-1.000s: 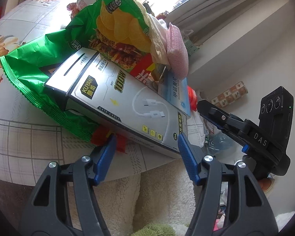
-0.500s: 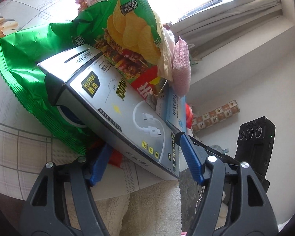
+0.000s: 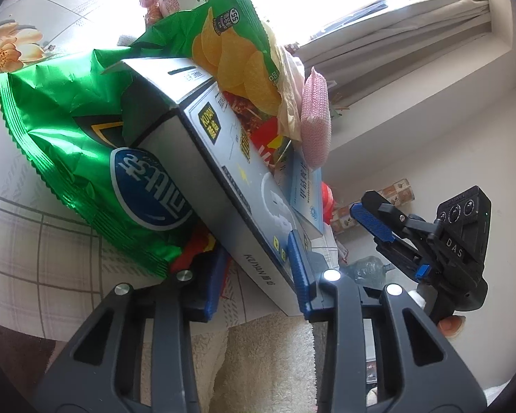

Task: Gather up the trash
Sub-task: 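Grasp the white charger box with the left tool while the right tool reaches the red packet, then close the right tool on the red plastic packet and lift it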

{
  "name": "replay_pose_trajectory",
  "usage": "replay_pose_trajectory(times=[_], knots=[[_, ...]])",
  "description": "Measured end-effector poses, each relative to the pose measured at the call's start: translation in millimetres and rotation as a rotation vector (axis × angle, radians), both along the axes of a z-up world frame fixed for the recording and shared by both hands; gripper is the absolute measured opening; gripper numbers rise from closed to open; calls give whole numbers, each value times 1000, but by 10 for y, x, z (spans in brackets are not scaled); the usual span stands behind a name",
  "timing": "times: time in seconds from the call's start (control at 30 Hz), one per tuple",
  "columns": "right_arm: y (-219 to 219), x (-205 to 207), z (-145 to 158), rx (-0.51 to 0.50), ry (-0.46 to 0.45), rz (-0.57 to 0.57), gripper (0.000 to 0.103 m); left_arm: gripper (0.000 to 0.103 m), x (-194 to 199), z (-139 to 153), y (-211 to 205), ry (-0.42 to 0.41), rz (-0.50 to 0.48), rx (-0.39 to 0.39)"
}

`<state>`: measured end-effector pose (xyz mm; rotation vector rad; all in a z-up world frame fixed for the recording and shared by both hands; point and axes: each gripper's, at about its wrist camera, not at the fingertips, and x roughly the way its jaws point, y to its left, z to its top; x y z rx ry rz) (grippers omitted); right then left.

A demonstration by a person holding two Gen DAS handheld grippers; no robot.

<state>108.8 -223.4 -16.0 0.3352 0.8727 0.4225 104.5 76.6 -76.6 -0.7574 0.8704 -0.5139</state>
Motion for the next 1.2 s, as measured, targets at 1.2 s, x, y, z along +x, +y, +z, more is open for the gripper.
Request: replay_pose_trajectory(times=[1.2], knots=[[-866, 562, -520, -58, 174, -462, 28, 22, -274, 615, 405, -281, -132, -13]])
